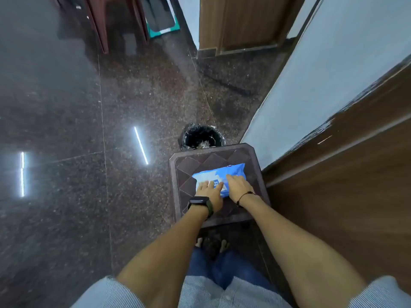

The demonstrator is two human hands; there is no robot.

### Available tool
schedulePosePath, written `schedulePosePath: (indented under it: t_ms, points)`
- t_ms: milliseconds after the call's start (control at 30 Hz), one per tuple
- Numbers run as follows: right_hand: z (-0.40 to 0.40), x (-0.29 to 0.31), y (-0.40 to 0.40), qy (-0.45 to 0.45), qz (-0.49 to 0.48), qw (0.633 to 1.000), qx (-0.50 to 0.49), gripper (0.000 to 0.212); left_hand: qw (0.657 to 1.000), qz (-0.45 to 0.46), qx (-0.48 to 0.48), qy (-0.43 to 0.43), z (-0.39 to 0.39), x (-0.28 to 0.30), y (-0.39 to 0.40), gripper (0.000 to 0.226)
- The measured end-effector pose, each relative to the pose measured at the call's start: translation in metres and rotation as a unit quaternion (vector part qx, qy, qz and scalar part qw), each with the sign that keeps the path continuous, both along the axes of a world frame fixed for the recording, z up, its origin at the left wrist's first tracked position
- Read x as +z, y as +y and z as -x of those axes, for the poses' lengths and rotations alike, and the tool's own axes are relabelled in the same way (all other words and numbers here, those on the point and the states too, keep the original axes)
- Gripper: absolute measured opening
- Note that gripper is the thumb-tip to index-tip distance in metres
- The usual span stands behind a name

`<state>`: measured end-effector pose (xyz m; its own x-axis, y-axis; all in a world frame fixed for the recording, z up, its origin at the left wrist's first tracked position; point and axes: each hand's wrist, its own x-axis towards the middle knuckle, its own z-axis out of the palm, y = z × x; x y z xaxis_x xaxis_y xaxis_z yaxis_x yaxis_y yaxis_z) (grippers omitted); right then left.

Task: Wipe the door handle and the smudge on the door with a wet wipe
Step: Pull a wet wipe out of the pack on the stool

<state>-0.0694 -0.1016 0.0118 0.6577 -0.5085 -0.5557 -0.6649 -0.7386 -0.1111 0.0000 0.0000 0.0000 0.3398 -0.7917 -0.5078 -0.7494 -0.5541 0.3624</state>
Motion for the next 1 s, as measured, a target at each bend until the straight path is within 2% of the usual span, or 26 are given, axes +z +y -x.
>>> schedulePosePath:
  t_ms: [100, 233, 333, 400, 567, 667, 733, 833, 900, 1000]
  points:
    - [-0.007, -0.014, -0.010, -0.002, -0.024, 1.000, -0.013, 0.033, 0.999, -0.019, 0.028, 0.035, 0.004, -0.012, -0.009, 0.055]
    - [-0.016, -0.032, -0.019, -0.029, -0.030, 0.999, -0.024, 0.021, 0.987, 0.014, 0.120, 0.107, 0.007, -0.017, -0.018, 0.053]
    - [-0.020, -0.042, -0.024, -0.074, -0.049, 0.995, -0.053, 0.030, 0.971, 0.041, 0.188, 0.141, 0.004, -0.020, -0.027, 0.034]
    - [-0.022, -0.047, -0.026, -0.103, -0.060, 0.991, -0.065, 0.029, 0.958, 0.055, 0.239, 0.149, 0.003, -0.022, -0.031, 0.021]
    - [-0.027, -0.057, -0.023, -0.129, -0.061, 0.989, -0.032, 0.010, 0.924, 0.047, 0.348, 0.149, 0.002, -0.033, -0.027, 0.035]
    - [-0.024, -0.055, -0.021, -0.161, -0.082, 0.981, -0.065, 0.021, 0.917, 0.050, 0.368, 0.145, 0.005, -0.030, -0.027, 0.035]
    - [-0.019, -0.050, -0.021, -0.213, -0.134, 0.954, -0.165, 0.022, 0.915, 0.051, 0.372, 0.147, 0.007, -0.022, -0.028, 0.035]
    - [-0.012, -0.035, -0.022, -0.287, -0.249, 0.858, -0.346, 0.020, 0.916, 0.061, 0.362, 0.161, 0.011, -0.009, -0.029, 0.033]
    - [-0.010, -0.024, -0.026, -0.315, -0.283, 0.812, -0.401, 0.020, 0.922, 0.070, 0.345, 0.158, 0.013, 0.002, -0.032, 0.029]
    - [-0.007, -0.006, -0.030, -0.330, -0.303, 0.790, -0.420, 0.023, 0.935, 0.079, 0.317, 0.138, 0.015, 0.015, -0.038, 0.043]
